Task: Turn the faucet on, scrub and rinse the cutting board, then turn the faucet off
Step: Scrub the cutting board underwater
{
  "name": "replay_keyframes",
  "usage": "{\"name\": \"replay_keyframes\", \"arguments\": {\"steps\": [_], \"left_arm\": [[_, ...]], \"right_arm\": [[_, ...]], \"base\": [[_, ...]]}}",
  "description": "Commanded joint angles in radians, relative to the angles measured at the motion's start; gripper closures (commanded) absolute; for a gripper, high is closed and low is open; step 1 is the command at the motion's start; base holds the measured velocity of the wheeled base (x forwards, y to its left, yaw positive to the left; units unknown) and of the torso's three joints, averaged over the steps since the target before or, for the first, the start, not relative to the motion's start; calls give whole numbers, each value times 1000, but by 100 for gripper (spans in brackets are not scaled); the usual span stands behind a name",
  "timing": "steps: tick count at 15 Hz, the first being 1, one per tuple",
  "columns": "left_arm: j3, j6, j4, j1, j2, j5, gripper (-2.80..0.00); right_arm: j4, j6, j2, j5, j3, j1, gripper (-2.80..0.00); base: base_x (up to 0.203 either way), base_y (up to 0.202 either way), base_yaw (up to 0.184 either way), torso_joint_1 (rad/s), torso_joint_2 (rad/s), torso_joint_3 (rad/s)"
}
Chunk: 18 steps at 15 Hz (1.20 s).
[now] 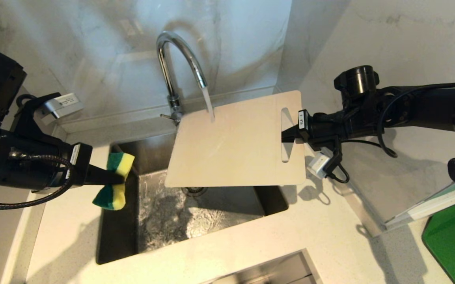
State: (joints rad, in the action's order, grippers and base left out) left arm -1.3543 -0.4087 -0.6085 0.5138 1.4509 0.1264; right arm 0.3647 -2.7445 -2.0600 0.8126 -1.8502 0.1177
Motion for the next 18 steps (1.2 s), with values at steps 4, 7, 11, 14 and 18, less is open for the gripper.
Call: {"name": "replay_keyframes", "arguments": {"steps": [4,7,11,14,18], "left_arm": [[0,-2,-4,0,0,1,0],[0,-2,-4,0,3,2,0],[1,-2,-4,0,3,1,0],[1,-4,-4,0,14,4,0],[12,-7,-2,0,66,6,0]], "right_arm": [[1,-16,22,7,65,10,0],[-1,-16,39,7,122,68,0],[-3,-16,71,-18,164,159,0],[0,-16,91,-46,175,217,0],[0,-16,137,-53,230,248,0]], "base": [[0,0,0,0,0,0],[0,0,0,0,0,0],[0,0,0,0,0,0],[0,0,0,0,0,0],[0,0,0,0,0,0]]}}
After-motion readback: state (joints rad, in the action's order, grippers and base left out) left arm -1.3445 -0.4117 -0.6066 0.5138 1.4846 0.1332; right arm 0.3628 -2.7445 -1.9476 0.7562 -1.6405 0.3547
